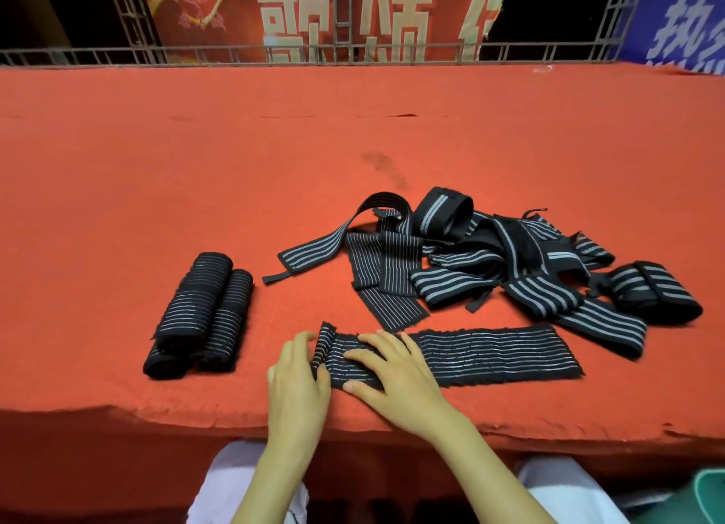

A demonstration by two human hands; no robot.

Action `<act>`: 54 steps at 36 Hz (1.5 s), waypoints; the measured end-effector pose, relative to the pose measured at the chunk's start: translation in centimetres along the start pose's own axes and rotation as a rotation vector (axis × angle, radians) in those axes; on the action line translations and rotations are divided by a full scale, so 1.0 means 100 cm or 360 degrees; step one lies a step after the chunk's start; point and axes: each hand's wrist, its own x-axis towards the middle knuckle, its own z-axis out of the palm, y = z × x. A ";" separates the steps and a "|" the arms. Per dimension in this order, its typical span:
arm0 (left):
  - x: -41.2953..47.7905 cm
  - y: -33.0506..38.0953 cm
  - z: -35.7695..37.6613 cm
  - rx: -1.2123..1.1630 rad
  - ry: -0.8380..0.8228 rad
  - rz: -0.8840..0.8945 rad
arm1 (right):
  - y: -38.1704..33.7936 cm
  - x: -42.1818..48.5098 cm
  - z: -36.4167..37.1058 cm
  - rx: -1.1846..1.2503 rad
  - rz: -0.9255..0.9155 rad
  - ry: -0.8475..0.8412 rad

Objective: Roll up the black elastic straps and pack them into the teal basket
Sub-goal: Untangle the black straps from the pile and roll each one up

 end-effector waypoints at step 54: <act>0.012 0.009 0.005 -0.0164 -0.0249 -0.0211 | 0.003 0.002 -0.016 0.0106 -0.0030 -0.0080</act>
